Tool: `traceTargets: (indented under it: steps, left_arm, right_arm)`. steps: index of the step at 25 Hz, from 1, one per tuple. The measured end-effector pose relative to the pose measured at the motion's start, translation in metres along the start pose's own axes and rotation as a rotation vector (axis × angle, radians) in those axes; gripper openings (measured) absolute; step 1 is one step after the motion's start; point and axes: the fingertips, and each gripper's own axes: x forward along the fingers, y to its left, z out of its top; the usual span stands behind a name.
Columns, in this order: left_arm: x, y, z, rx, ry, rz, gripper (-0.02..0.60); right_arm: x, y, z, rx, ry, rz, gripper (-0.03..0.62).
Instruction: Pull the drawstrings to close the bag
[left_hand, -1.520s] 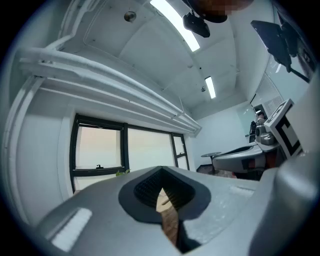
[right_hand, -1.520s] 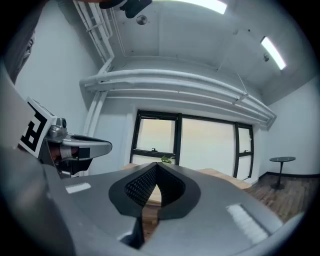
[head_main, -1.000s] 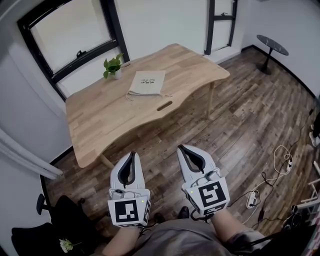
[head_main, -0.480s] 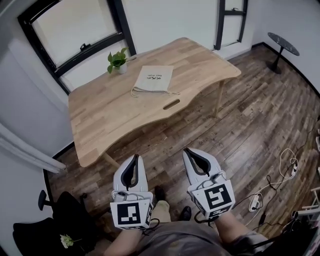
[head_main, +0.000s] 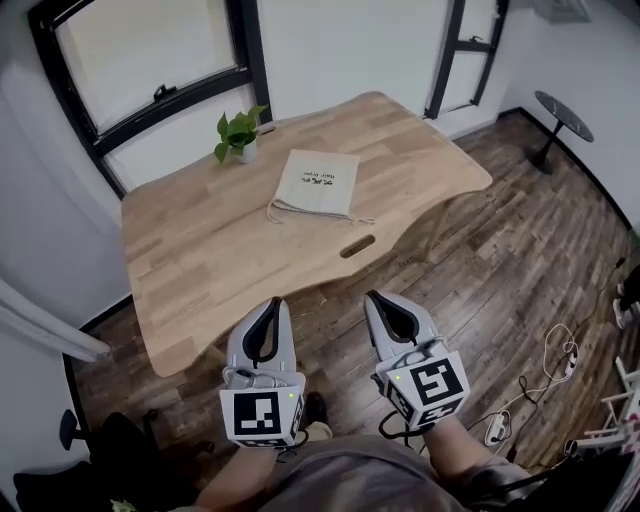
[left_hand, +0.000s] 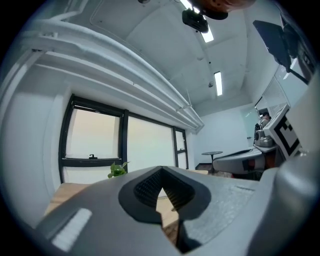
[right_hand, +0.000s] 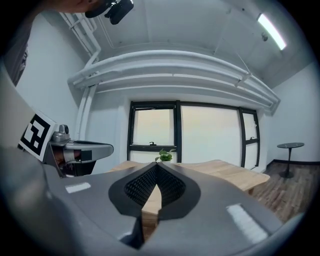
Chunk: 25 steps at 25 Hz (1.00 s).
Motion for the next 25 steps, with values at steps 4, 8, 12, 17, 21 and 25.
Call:
traceTargets:
  steps: [4,8,12,17,21,25]
  left_arm:
    - [0.029,0.030,0.009,-0.004,-0.024,-0.022,0.000]
    - [0.052,0.048,0.003,-0.006,-0.024,-0.050,0.000]
    - [0.071,0.055,-0.002,-0.009,-0.008,-0.075,0.000]
    - [0.093,0.062,-0.015,-0.017,0.027,-0.089,0.000]
    - [0.116,0.068,-0.026,-0.011,0.050,-0.079,0.000]
    - [0.149,0.081,-0.046,-0.024,0.086,-0.067,0.000]
  right_arm:
    - [0.037,-0.007,0.018,-0.028,-0.017,-0.026,0.029]
    - [0.061,-0.017,0.026,-0.031,-0.027,-0.063,0.029]
    - [0.076,-0.027,0.026,-0.027,-0.021,-0.086,0.029]
    - [0.088,-0.040,0.018,-0.015,0.003,-0.108,0.029]
    - [0.100,-0.058,0.005,-0.011,0.023,-0.115,0.030]
    - [0.124,-0.081,-0.007,0.011,0.047,-0.103,0.031]
